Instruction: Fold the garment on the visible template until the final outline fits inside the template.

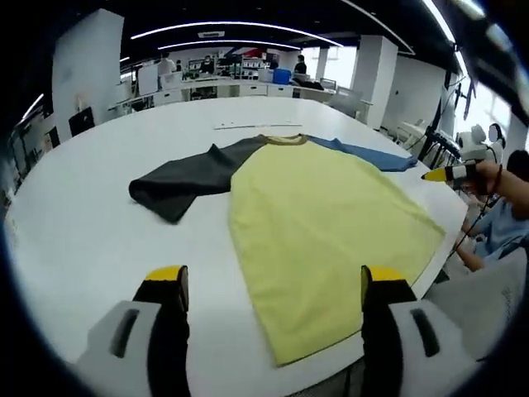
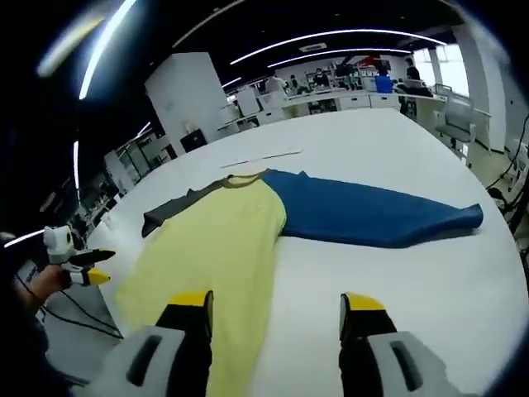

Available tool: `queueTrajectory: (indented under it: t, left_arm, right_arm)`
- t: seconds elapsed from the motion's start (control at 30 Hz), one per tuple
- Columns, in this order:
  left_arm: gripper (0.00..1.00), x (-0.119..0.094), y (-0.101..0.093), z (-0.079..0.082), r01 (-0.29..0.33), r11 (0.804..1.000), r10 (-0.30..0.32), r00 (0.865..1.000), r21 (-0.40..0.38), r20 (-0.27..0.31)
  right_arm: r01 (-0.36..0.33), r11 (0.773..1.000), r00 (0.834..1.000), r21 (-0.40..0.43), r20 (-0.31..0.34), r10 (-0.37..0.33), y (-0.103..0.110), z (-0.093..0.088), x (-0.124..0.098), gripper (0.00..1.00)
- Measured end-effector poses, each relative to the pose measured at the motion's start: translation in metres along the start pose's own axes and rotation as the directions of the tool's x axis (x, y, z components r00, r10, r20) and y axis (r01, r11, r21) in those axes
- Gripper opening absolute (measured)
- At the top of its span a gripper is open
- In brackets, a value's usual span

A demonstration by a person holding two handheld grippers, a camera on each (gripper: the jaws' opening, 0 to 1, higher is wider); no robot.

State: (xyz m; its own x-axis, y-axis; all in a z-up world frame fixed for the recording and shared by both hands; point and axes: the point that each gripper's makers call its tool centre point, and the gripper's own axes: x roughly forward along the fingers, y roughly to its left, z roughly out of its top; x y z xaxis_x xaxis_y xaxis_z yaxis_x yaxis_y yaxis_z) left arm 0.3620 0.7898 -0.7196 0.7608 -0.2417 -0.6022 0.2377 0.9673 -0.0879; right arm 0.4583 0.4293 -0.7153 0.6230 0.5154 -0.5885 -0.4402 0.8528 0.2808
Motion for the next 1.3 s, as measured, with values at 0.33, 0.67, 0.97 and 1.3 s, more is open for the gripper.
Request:
queueTrajectory:
  t: [0.33,0.67,0.97,1.3]
  left_arm:
    - [0.96,0.001,-0.004,0.004,0.01,0.999,-0.009,1.0,0.042,-0.002]
    - [0.99,0.001,-0.005,0.005,0.026,0.999,-0.026,1.0,0.028,-0.013]
    - [0.98,-0.002,-0.003,0.002,0.01,1.0,-0.01,1.0,0.027,-0.02]
    - [0.94,-0.004,0.003,-0.003,-0.007,1.0,0.008,1.0,0.01,-0.027]
  right_arm:
    - [-0.012,0.996,1.0,-0.092,-0.009,0.012,-0.01,0.032,0.03,0.59]
    - [-0.015,0.969,0.999,-0.246,-0.031,0.007,-0.02,0.045,0.06,0.43]
    - [-0.042,0.96,0.997,-0.277,-0.073,0.023,-0.023,0.044,0.087,0.32]
    - [-0.069,0.937,0.99,-0.343,-0.14,0.022,-0.028,0.032,0.111,0.23]
